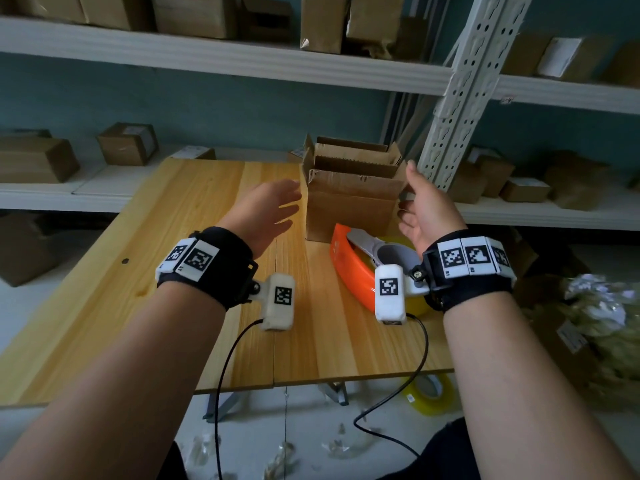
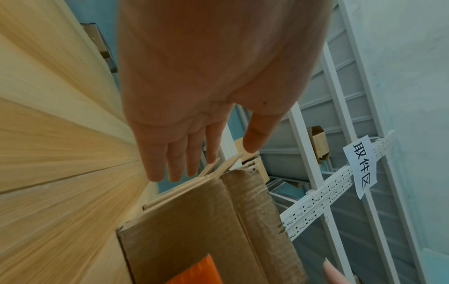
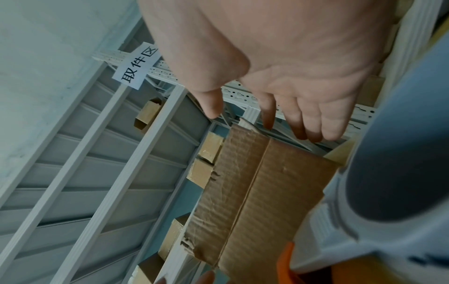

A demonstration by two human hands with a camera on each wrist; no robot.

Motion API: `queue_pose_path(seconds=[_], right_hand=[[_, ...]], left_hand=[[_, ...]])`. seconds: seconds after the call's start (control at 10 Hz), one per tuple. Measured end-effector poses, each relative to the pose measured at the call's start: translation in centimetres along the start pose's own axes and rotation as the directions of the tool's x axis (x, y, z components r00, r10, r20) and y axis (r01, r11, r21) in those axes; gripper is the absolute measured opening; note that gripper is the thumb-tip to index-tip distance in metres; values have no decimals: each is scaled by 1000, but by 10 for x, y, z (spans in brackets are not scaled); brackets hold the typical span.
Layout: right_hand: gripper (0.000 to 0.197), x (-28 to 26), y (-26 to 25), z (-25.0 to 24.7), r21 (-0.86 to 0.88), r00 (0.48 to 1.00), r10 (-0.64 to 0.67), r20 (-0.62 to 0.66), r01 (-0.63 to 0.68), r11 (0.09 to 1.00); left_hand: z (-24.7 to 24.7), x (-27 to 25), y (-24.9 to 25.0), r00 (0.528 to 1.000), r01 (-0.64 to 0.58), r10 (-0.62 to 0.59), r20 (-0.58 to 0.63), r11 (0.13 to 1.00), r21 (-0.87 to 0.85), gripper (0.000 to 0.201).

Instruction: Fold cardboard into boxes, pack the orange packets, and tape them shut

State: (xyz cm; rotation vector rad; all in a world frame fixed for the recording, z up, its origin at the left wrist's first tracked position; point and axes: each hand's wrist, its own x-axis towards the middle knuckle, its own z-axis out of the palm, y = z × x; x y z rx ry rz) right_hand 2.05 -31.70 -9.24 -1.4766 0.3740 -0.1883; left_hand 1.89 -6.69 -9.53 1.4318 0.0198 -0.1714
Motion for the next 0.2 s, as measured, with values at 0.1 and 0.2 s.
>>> queue_pose_path(seconds=[0.1, 0.2], right_hand=[[87, -7, -6, -1, -18, 999, -45, -16, 45, 999], [53, -20, -18, -1, -74, 984, -160, -79, 154, 985]], left_hand=[[-7, -3, 5, 993, -85, 82, -85, 996, -31, 36], [-15, -10, 19, 972, -197, 186, -140, 978, -67, 34]])
